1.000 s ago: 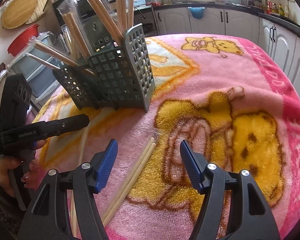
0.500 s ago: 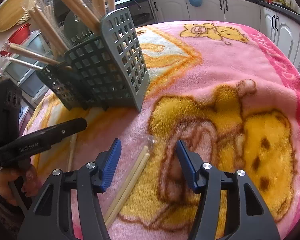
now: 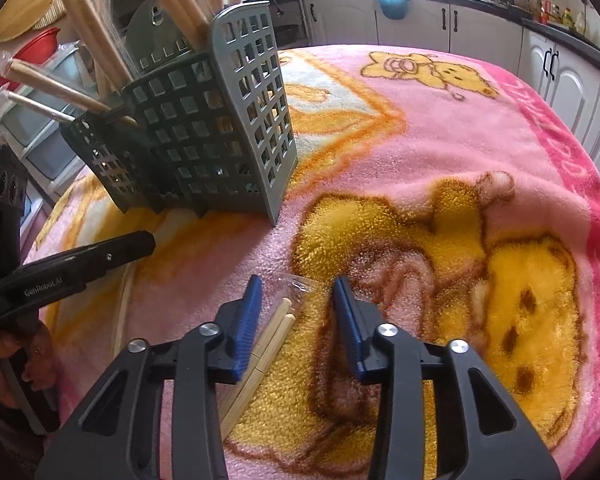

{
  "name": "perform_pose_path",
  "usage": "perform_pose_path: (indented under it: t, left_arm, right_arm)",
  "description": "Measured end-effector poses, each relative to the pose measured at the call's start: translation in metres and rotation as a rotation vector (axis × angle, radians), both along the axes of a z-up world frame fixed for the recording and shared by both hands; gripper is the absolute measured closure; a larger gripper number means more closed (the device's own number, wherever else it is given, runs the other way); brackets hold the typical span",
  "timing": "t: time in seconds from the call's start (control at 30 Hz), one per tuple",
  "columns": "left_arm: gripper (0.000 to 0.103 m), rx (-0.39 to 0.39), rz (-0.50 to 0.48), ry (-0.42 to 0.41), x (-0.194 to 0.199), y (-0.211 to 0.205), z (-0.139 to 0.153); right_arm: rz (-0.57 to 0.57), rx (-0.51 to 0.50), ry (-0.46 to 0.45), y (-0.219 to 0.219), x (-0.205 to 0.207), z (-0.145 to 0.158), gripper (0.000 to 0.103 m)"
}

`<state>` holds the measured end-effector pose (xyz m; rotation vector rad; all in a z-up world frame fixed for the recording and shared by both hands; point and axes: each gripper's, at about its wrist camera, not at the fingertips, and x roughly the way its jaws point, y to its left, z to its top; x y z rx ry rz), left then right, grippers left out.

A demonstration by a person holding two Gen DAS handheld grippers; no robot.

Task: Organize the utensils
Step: 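Close left tool on a chopstick while right tool grasps another chopstick, then lift both held chopsticks up and carry them above the green basket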

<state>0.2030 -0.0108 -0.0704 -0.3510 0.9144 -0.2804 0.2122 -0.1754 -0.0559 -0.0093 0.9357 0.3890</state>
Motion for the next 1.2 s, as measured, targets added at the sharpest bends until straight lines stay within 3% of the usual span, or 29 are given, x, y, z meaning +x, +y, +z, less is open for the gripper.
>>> perform_pose_path:
  t: [0.27, 0.63, 1.2]
  left_arm:
    - [0.098, -0.054, 0.017, 0.005, -0.007, 0.018, 0.0]
    - [0.099, -0.102, 0.052, -0.041, -0.028, 0.041, 0.018]
    - [0.099, -0.157, 0.043, -0.28, -0.072, 0.055, 0.11]
  right_arm:
    - [0.008, 0.055, 0.003, -0.003, -0.002, 0.001, 0.093]
    - [0.09, 0.149, -0.074, 0.012, -0.026, 0.037, 0.094]
    - [0.221, 0.237, -0.316, 0.037, -0.068, 0.13, 0.095]
